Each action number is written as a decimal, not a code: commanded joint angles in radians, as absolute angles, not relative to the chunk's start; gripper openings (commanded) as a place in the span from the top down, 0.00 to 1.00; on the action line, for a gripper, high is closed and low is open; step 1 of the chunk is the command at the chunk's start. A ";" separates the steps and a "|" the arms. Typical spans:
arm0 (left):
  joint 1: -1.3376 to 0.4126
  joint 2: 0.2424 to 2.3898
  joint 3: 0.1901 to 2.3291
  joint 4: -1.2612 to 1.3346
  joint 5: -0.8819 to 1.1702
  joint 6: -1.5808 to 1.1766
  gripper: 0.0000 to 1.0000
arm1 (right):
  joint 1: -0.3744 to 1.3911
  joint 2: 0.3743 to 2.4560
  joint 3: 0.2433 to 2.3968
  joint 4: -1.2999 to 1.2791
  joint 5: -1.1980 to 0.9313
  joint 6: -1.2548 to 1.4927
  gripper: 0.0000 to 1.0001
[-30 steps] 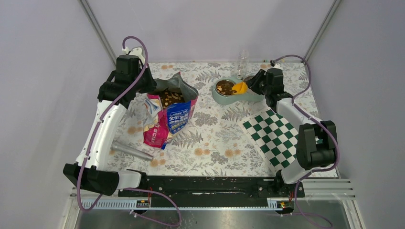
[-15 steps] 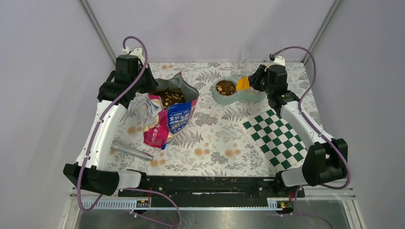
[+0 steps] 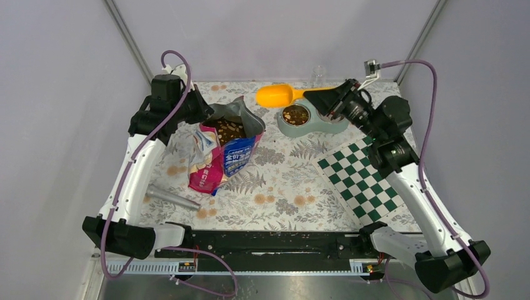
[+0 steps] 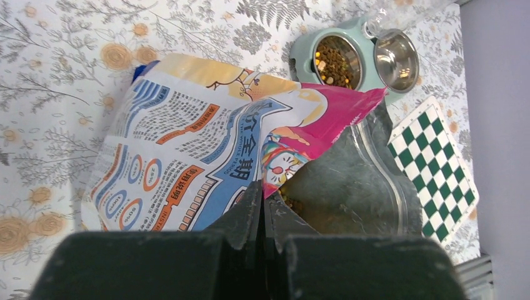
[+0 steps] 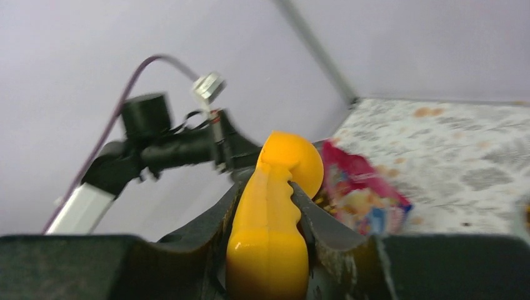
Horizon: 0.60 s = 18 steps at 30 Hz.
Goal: Serve the pet food
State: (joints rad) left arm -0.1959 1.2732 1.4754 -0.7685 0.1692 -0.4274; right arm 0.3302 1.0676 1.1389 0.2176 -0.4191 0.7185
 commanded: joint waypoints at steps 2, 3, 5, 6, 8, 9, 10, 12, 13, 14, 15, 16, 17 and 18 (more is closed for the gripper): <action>-0.228 1.230 1.475 -0.650 0.271 -0.491 1.00 | 0.487 1.047 1.172 0.173 -0.419 0.710 0.99; -0.235 1.231 1.474 -0.642 0.270 -0.493 1.00 | 0.513 1.050 1.178 0.133 -0.390 0.677 1.00; -0.249 1.235 1.477 -0.633 0.259 -0.501 1.00 | 0.552 1.058 1.190 0.058 -0.341 0.620 1.00; -0.255 1.235 1.479 -0.631 0.256 -0.501 1.00 | 0.571 1.063 1.193 0.035 -0.323 0.601 1.00; -0.265 1.235 1.476 -0.625 0.243 -0.509 1.00 | 0.610 1.070 1.192 0.007 -0.278 0.570 1.00; -0.270 1.235 1.473 -0.621 0.241 -0.513 1.00 | 0.627 1.078 1.192 -0.028 -0.265 0.559 1.00; -0.276 1.236 1.471 -0.617 0.240 -0.515 1.00 | 0.643 1.090 1.193 -0.046 -0.247 0.548 1.00; -0.289 1.242 1.469 -0.610 0.241 -0.517 1.00 | 0.673 1.115 1.203 -0.088 -0.213 0.525 1.00; -0.298 1.245 1.470 -0.607 0.242 -0.518 1.00 | 0.685 1.132 1.212 -0.111 -0.193 0.515 1.00; -0.307 1.247 1.470 -0.605 0.244 -0.519 1.00 | 0.697 1.148 1.220 -0.135 -0.173 0.509 1.00; -0.316 1.250 1.471 -0.602 0.243 -0.520 1.00 | 0.706 1.164 1.225 -0.147 -0.158 0.501 1.00; -0.326 1.251 1.469 -0.598 0.240 -0.521 1.00 | 0.715 1.184 1.232 -0.154 -0.149 0.496 1.00; -0.334 1.255 1.466 -0.595 0.237 -0.523 1.00 | 0.723 1.204 1.243 -0.161 -0.149 0.499 1.00; -0.342 1.256 1.463 -0.592 0.236 -0.526 1.00 | 0.727 1.232 1.257 -0.165 -0.160 0.505 1.00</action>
